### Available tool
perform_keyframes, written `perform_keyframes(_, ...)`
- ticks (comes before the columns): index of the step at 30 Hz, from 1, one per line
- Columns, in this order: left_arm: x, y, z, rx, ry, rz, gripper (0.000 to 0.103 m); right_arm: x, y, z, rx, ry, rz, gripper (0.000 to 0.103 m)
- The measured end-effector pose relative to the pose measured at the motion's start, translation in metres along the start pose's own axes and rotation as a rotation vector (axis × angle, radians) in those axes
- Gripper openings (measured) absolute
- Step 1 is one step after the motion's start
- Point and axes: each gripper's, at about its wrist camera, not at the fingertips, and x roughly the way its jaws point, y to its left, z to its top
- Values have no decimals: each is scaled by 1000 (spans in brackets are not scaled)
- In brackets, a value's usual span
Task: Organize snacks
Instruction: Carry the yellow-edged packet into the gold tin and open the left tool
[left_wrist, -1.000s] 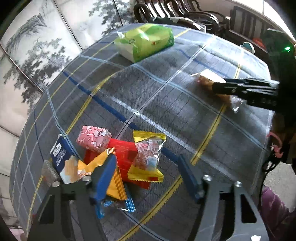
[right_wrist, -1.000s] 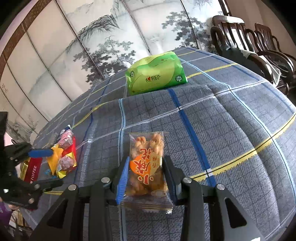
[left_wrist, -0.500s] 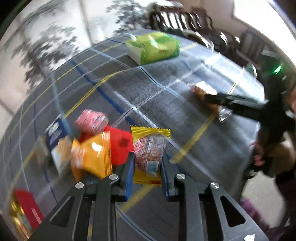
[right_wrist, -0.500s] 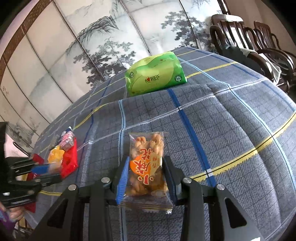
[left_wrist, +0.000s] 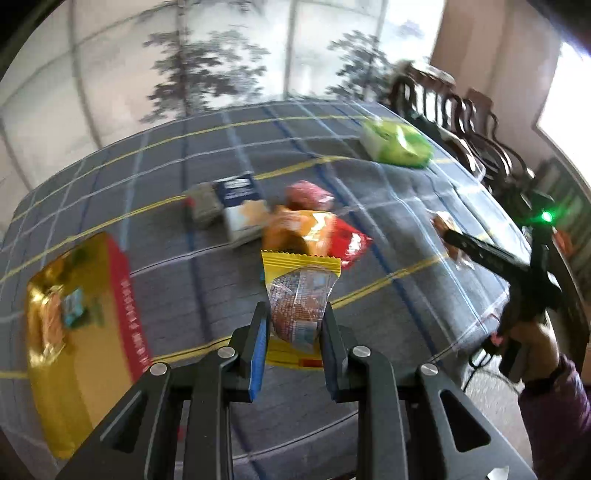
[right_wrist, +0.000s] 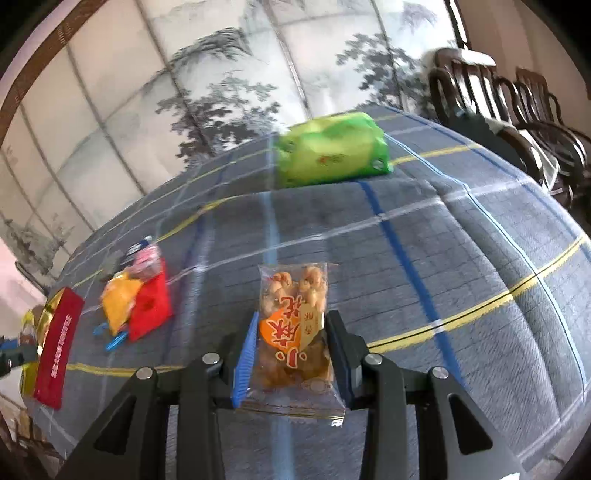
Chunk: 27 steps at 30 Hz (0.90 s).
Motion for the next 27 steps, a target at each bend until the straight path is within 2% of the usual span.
perform_keyframes(9, -23, 36, -18, -78, -34, 34, 23, -33, 64, -10, -85, -38, 85, 37)
perform_keyframes(14, -27, 45, -24, -99, -41, 45, 23, -43, 87, -14, -129, -42, 108, 37)
perform_keyframes(21, -34, 54, -29, -106, -65, 106, 23, -33, 84, -16, -107, -17, 104, 37)
perform_keyframes(27, -39, 71, -32, -139, -78, 165, 23, -6, 67, -13, -73, 9, 51, 37)
